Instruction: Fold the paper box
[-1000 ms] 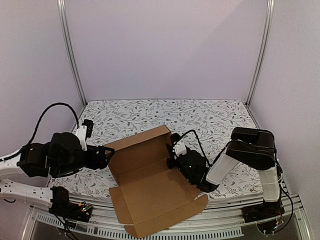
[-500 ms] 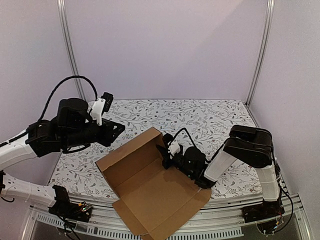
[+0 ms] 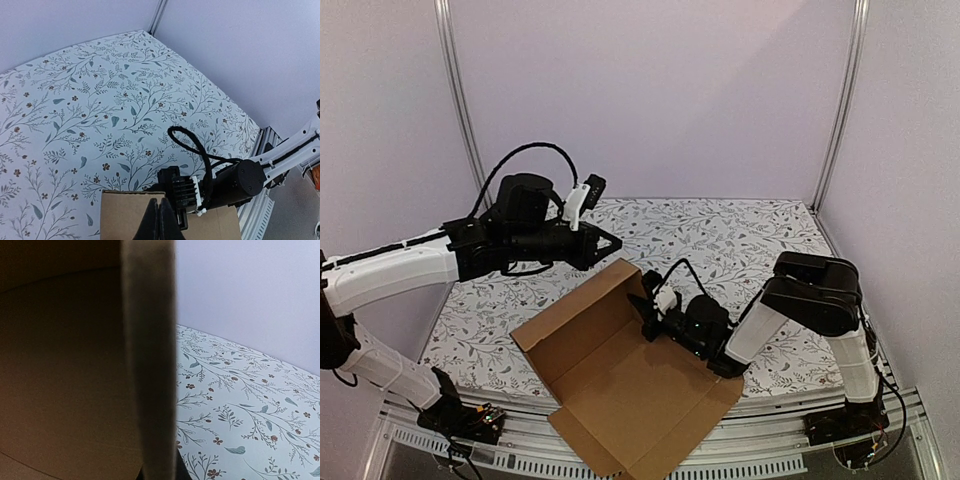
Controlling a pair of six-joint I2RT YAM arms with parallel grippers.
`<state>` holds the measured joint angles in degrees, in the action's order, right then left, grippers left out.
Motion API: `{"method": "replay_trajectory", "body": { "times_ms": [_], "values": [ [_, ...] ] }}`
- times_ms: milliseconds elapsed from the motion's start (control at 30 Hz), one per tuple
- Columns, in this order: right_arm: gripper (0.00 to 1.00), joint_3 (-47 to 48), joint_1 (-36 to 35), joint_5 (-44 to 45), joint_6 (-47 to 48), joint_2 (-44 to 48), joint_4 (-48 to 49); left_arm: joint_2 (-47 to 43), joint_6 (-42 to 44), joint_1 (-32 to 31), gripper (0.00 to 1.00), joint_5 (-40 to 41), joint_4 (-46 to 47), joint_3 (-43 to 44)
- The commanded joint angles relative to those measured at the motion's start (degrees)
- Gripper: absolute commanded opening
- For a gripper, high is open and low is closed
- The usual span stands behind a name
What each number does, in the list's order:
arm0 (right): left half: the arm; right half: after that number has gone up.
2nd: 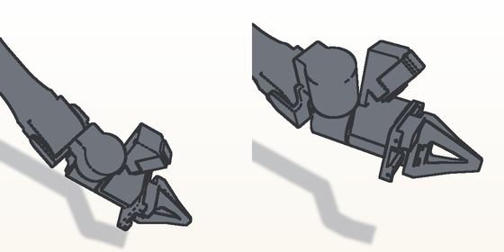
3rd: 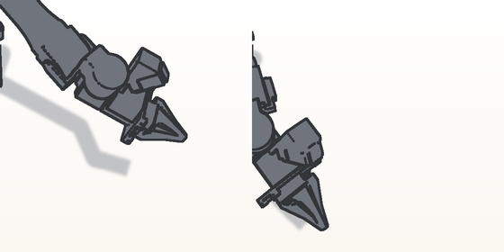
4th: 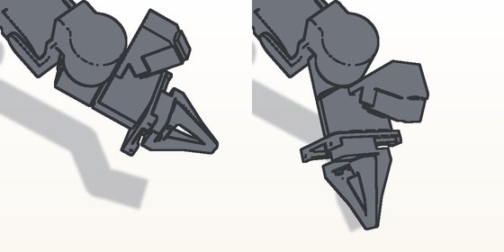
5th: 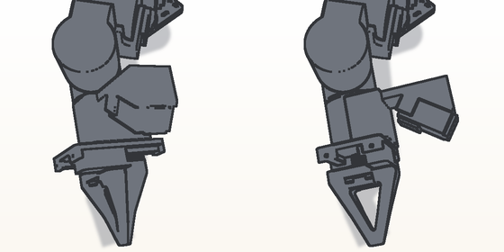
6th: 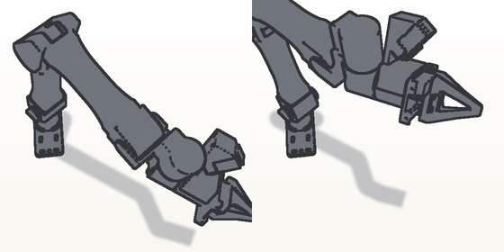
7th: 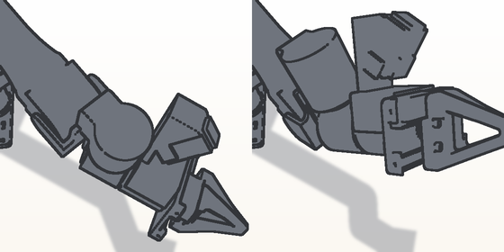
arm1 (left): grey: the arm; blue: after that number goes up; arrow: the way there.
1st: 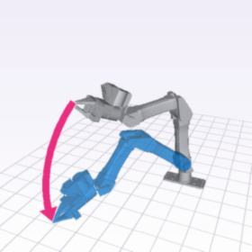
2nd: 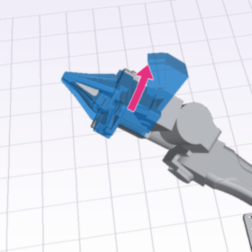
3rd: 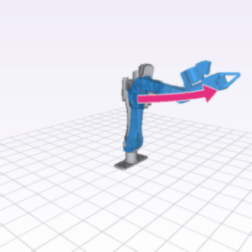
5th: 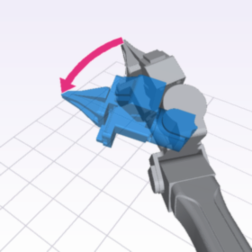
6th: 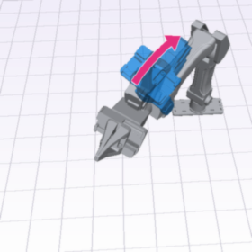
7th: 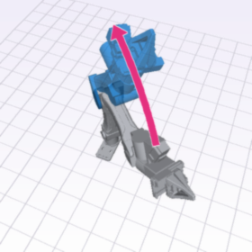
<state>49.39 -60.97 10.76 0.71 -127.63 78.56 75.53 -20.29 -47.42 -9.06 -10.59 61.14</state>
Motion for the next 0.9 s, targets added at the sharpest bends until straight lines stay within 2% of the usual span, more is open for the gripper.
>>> {"method": "replay_trajectory", "body": {
  "times_ms": [0, 167, 600, 767, 867],
  "values": [
    [0.00, 1.02, 0.24, -1.27, 1.15, -2.45, 1.95, 4.44, 0.81, 1.78, 0.00, -6.97, 4.76, 1.49],
    [0.00, 1.32, 0.34, -1.76, 0.83, -3.44, 1.94, 8.19, 0.48, 1.89, 0.00, -8.77, 6.00, 1.99],
    [0.00, 0.41, 0.45, -3.29, -0.37, -4.05, 1.94, 15.06, -1.71, 1.61, 0.00, -7.33, 7.44, -1.11],
    [0.16, -0.23, 0.49, -2.32, -2.67, -4.38, 1.94, 16.85, -2.27, 1.11, 0.00, -6.39, 6.09, -1.29],
    [0.18, -0.56, 0.46, -1.86, -2.90, -4.06, 1.94, 17.30, -2.50, 0.88, 0.00, -6.04, 5.79, -1.14]
  ]
}}
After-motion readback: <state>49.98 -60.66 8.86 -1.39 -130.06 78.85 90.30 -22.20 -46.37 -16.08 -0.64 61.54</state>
